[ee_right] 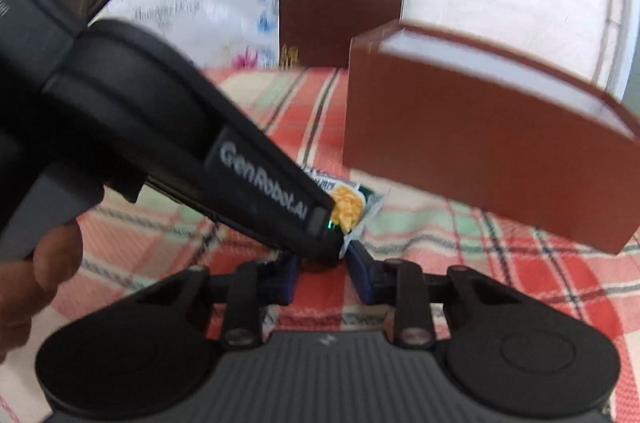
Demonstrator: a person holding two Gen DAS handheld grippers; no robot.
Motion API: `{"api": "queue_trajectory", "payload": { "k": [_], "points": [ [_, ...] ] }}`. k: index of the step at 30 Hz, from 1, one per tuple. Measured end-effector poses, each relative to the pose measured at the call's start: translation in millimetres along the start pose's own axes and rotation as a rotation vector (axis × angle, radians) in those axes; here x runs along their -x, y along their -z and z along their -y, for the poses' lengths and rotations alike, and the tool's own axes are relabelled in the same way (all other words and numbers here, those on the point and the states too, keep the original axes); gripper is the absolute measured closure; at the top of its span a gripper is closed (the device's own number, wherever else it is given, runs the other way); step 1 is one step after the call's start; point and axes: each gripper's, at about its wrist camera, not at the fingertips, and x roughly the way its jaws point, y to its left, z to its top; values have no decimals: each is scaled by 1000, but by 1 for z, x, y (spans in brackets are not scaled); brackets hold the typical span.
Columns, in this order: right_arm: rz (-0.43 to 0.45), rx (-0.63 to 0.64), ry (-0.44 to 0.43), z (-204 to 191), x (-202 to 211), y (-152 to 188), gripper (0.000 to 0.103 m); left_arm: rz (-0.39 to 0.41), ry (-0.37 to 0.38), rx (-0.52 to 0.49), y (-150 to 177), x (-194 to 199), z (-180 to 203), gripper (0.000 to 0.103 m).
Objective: Organize objects
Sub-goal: 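Close the left gripper on the cracker packet, then carry the cracker packet into the brown box and open the left gripper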
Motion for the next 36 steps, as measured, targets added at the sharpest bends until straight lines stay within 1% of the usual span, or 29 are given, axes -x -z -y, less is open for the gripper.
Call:
{"api": "queue_trajectory", "payload": {
  "k": [2,3,5,7,8,10,11,12,13,14,16,18,20,22,23,24,25,26,27,29,30,31,32,33,34,36],
  "points": [
    [112,7,13,0,18,-4,76,67,-1,-47,-13,15,13,72],
    [165,12,22,1,25,-8,75,99,5,-72,-21,20,21,77],
    [248,12,63,5,33,-21,73,165,-5,-139,-37,28,39,77],
    [319,8,103,13,38,-36,73,207,-15,-188,-52,30,51,77],
    [338,-1,111,19,39,-43,73,221,-5,-193,-58,33,53,74],
    [356,-37,96,33,44,-53,73,257,7,-183,-64,40,51,57],
    [365,-65,83,42,48,-54,73,270,-5,-178,-66,41,48,54],
    [361,-85,68,49,50,-53,68,268,-21,-169,-67,39,43,52],
    [338,-98,50,55,50,-51,62,255,-34,-154,-67,36,37,50],
    [302,-111,25,60,48,-47,60,234,-38,-133,-66,32,32,50],
    [231,-133,-33,65,43,-35,54,182,-29,-107,-62,24,19,49],
    [163,-118,-66,62,38,-22,47,115,-26,-84,-54,14,7,49],
    [99,-75,-87,55,32,-9,46,39,0,-68,-45,1,0,49],
    [51,-33,-116,44,27,-2,44,-13,30,-90,-38,-9,1,47],
    [35,-10,-123,40,25,0,43,-28,37,-111,-35,-14,3,44],
    [24,14,-121,38,20,1,40,-38,33,-133,-32,-20,6,34],
    [13,32,-106,32,18,2,34,-52,22,-151,-29,-26,7,22],
    [-4,40,-84,30,10,-1,31,-68,16,-163,-26,-33,8,19],
    [-24,41,-71,29,4,-1,27,-90,20,-170,-22,-40,5,19],
    [-79,40,-71,29,-9,0,27,-134,36,-146,-15,-53,0,26],
    [-92,39,-70,28,-14,0,28,-145,59,-126,-10,-55,-2,38],
    [-84,37,-74,26,-17,0,39,-127,48,-136,-6,-52,0,48],
    [-82,41,-84,25,-17,-2,48,-125,48,-160,-6,-49,4,53],
    [-75,46,-83,23,-17,-3,62,-121,38,-176,-7,-45,8,54],
    [-67,51,-82,21,-15,-4,66,-106,28,-196,-8,-38,11,54],
    [-19,53,-64,17,-7,-5,66,-58,20,-230,-13,-21,19,54]
  ]
}}
